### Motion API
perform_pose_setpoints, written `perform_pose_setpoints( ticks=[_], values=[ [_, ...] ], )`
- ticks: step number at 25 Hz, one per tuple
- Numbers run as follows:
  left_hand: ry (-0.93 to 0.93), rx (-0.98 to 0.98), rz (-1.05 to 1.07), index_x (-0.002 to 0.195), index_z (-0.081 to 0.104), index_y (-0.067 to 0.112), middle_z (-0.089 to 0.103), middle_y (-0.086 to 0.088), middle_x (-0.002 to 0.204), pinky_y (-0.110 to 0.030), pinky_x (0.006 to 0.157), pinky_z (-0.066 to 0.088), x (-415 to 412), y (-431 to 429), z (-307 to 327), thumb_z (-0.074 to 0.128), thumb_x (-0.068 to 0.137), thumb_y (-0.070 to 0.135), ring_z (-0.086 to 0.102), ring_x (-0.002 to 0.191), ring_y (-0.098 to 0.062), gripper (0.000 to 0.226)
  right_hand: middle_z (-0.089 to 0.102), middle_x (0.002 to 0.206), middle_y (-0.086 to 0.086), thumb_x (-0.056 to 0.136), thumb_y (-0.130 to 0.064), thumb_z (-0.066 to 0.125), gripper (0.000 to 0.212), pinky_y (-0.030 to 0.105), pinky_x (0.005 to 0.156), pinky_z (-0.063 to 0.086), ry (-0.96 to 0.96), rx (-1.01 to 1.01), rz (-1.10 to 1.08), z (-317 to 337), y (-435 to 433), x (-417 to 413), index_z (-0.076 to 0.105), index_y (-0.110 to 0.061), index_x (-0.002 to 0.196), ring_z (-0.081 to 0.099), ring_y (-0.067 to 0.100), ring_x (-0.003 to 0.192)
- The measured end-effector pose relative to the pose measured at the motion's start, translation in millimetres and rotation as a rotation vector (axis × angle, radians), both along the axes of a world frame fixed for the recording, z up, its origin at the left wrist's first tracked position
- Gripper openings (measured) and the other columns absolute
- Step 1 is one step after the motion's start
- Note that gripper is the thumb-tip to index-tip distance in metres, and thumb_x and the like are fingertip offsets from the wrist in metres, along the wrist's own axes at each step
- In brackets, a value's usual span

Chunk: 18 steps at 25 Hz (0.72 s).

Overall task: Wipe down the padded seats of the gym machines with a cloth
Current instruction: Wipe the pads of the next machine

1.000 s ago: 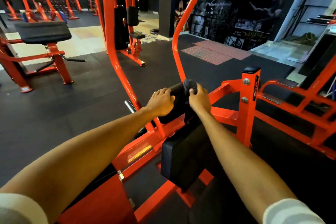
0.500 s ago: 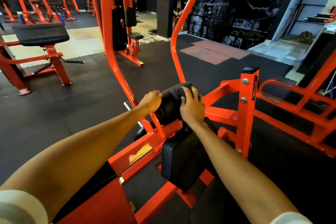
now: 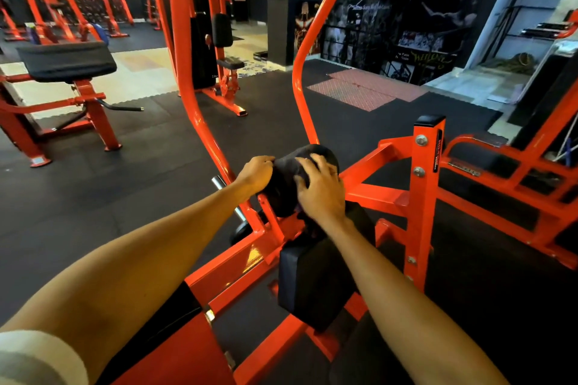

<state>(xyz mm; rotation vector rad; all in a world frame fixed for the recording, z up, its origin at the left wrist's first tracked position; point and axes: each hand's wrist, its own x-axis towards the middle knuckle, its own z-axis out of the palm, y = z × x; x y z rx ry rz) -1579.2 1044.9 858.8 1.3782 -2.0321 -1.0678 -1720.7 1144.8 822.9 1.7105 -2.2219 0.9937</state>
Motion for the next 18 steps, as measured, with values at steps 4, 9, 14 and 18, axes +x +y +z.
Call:
perform_pose_setpoints(
  ticks=[4,9,14,18],
  values=[
    [0.002,-0.102,-0.044,0.131,0.067,0.021,0.066,-0.001,0.12,-0.034,0.09,0.054,-8.6,19.0,14.0,0.041,0.092,0.0,0.066,0.105,-0.025,0.051,0.045,0.148,0.001,0.098,-0.033,0.055,0.038,0.052,0.105,0.042,-0.263,0.1,-0.149,15.3,-33.9,-52.4,0.055,-0.032,0.136,0.046,0.04,0.13],
    [-0.006,0.037,0.067,0.12,0.07,0.015,0.064,-0.011,0.134,-0.038,0.108,0.045,-4.8,1.6,8.3,0.043,0.102,0.017,0.059,0.124,-0.028,0.032,0.04,0.156,0.001,0.094,-0.056,0.053,0.042,0.056,0.11,0.032,-0.244,0.085,-0.23,18.4,-30.4,5.9,0.058,-0.037,0.131,0.035,0.039,0.141],
    [0.018,0.097,0.074,0.113,0.07,0.017,0.07,-0.01,0.117,-0.04,0.097,0.053,-3.8,5.7,2.4,0.041,0.102,0.027,0.065,0.107,-0.028,0.032,0.044,0.152,0.0,0.098,-0.058,0.05,0.041,0.051,0.102,0.041,-0.006,-0.061,-0.03,-8.6,1.4,20.0,0.058,-0.039,0.133,0.042,0.035,0.138],
    [-0.065,-0.066,0.044,0.134,0.06,0.013,0.059,-0.005,0.116,-0.039,0.089,0.05,-13.7,29.5,13.7,0.039,0.099,0.01,0.063,0.106,-0.031,0.04,0.044,0.146,0.0,0.097,-0.055,0.054,0.039,0.05,0.101,0.042,-0.204,-0.029,-0.119,-3.2,-28.3,-37.0,0.057,-0.037,0.132,0.048,0.037,0.129]
  ],
)
